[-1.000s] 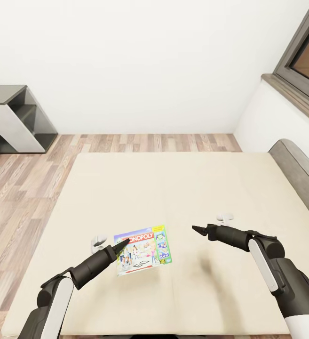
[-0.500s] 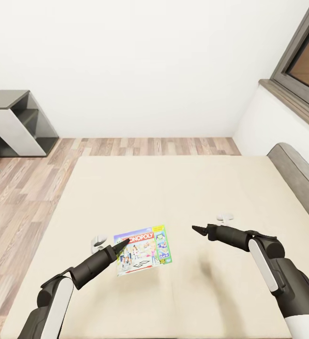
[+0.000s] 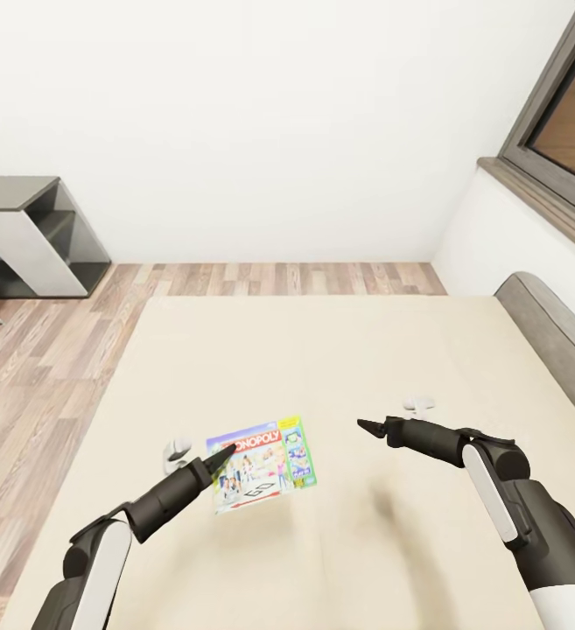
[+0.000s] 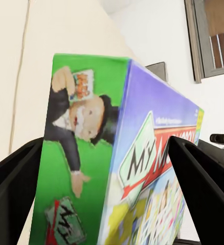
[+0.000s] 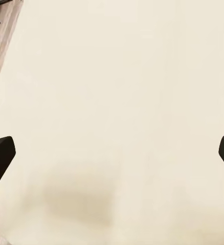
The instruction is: Put all the toys in the child's room - the three board games (two on the bed and one on the table), the two jigsaw puzzles on the table, and the tennis ball on the table - inside the toy box on the table in the child's room.
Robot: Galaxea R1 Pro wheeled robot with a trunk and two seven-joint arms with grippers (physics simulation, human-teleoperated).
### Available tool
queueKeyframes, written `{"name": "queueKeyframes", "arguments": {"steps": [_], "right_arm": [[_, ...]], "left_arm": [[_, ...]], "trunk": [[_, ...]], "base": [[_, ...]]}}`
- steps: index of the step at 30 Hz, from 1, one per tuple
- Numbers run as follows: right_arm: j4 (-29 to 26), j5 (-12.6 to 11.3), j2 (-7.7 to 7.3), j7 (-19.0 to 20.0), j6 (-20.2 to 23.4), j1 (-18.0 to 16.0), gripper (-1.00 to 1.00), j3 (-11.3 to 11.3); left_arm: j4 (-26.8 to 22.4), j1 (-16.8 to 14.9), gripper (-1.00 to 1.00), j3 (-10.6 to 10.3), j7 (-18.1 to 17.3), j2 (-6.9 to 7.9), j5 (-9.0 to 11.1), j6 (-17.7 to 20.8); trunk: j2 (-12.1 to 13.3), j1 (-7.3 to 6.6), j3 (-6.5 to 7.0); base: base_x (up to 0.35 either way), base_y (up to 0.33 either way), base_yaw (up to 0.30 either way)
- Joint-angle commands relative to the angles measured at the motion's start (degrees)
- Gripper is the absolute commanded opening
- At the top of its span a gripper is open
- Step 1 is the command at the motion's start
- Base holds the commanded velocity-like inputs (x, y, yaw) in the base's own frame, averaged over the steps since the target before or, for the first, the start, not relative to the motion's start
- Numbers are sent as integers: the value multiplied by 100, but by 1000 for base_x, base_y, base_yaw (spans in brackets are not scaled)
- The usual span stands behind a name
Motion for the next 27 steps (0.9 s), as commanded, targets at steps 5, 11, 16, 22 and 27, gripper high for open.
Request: {"name": "queueKeyframes", "arguments": {"steps": [5,11,16,22,27], "right_arm": [[-4,-24,-5,-5,33,-4,100,4],[-4,-24,-8,-5,32,-4,100,4],[-4,-24,-6,-5,32,-4,100,4],[-4,-24,-8,-5,35,-4,100,4],[-4,-24,-6,-4,35,-4,100,4]], "left_arm": [[-2,34,-100,90,-20,-6,163,-11],[-2,51,-100,125,-7,-6,232,-32],[-2,55,-100,134,1,-6,249,-38],[-2,58,-100,140,12,-6,260,-41],[-2,59,-100,141,20,-6,263,-42]], "trunk": [[-9,3,39],[-9,3,96],[-9,3,143],[-9,3,200],[-9,3,247]], "base": [[0,0,0],[0,0,0],[0,0,0],[0,0,0],[0,0,0]]}}
